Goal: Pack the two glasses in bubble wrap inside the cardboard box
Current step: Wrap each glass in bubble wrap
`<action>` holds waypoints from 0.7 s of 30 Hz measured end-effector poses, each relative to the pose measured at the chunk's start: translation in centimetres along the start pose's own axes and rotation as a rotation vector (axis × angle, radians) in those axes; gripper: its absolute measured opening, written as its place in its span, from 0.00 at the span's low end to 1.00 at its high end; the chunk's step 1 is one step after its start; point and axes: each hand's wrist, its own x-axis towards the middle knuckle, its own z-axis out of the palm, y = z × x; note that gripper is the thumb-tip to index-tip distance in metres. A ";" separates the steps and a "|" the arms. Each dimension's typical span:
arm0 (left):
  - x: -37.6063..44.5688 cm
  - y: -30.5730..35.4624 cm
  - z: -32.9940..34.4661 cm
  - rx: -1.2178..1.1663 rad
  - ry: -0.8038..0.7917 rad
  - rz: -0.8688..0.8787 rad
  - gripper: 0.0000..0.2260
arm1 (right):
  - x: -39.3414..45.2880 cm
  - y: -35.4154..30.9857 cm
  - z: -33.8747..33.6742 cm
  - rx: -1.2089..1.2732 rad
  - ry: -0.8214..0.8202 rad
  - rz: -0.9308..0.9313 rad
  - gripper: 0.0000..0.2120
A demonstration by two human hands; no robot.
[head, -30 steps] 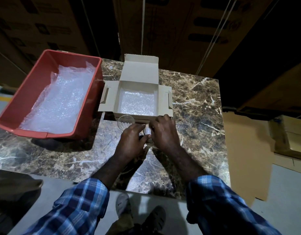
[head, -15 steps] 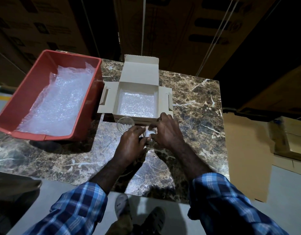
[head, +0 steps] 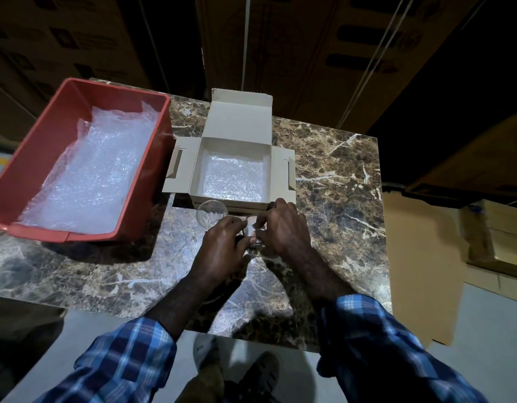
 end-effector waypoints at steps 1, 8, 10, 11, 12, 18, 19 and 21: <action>0.0 0.0 0.0 0.002 -0.001 -0.001 0.14 | 0.0 0.0 0.0 0.004 -0.004 0.002 0.09; -0.2 0.0 0.2 0.011 0.005 -0.016 0.15 | -0.2 0.6 -0.1 0.084 -0.015 -0.034 0.10; -0.3 -0.2 0.3 0.013 0.007 -0.018 0.15 | -0.4 0.8 0.1 0.118 0.002 -0.041 0.11; -0.4 -0.3 0.4 0.014 0.008 -0.015 0.15 | -0.5 0.8 0.2 0.123 0.016 -0.040 0.12; -0.4 -0.3 0.5 0.012 0.010 -0.015 0.15 | -0.6 0.7 0.3 0.116 0.027 -0.043 0.14; -0.7 -0.1 0.6 -0.007 0.046 -0.025 0.15 | -0.8 0.5 -1.1 -0.095 0.061 -0.140 0.17; -0.7 -0.1 0.6 -0.006 0.048 -0.022 0.15 | -0.8 0.3 -1.3 -0.118 0.061 -0.140 0.16; -0.7 -0.1 0.7 -0.002 0.051 -0.020 0.15 | -0.7 -0.1 -1.3 -0.159 0.049 -0.128 0.16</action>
